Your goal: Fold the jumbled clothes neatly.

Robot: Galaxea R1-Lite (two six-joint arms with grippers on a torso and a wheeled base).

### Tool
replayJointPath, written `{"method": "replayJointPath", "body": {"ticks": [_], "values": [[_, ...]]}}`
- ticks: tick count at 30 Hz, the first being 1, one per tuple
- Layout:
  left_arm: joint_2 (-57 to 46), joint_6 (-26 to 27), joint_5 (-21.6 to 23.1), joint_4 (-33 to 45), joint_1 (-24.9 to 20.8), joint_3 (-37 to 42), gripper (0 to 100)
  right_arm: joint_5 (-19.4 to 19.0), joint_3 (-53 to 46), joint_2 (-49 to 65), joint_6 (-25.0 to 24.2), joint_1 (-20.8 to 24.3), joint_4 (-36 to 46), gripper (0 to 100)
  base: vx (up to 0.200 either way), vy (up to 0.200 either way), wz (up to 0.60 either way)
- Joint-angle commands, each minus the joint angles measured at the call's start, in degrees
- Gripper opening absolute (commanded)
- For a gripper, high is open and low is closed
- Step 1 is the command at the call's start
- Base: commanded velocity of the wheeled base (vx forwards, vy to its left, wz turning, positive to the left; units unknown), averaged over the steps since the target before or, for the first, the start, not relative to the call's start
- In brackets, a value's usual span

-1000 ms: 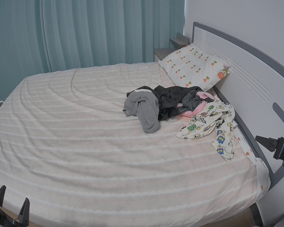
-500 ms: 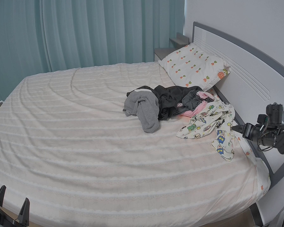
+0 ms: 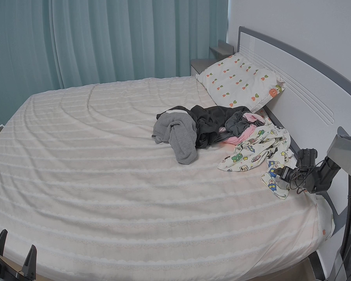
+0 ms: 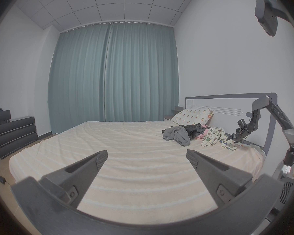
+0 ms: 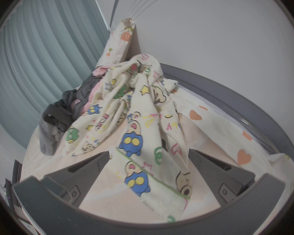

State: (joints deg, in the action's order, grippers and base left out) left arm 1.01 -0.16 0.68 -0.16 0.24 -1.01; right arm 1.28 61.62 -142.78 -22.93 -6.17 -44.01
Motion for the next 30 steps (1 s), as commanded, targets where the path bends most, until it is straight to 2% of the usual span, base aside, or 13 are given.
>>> {"method": "replayJointPath", "body": {"ticks": [1,18,19,23,30], "values": [[-0.5,0.0,0.0,0.0,0.0,1.0,100,0.1,2.4,-4.2,-0.1,-0.6,-0.1,100,0.0,0.0,0.0],[-0.5,0.1,0.0,0.0,0.0,1.0,100,-0.5,5.6,-5.1,0.1,0.4,3.0,100,0.0,0.0,0.0],[-0.5,0.0,0.0,0.0,0.0,1.0,100,-0.7,5.8,-5.1,0.2,0.4,3.5,0,0.0,0.0,0.0],[-0.5,0.0,0.0,0.0,0.0,1.0,100,-0.8,6.0,-4.8,0.5,1.2,6.0,0,0.0,0.0,0.0],[-0.5,0.0,0.0,0.0,0.0,1.0,100,-1.3,5.1,-4.6,0.1,1.2,5.4,0,0.0,0.0,0.0]]}}
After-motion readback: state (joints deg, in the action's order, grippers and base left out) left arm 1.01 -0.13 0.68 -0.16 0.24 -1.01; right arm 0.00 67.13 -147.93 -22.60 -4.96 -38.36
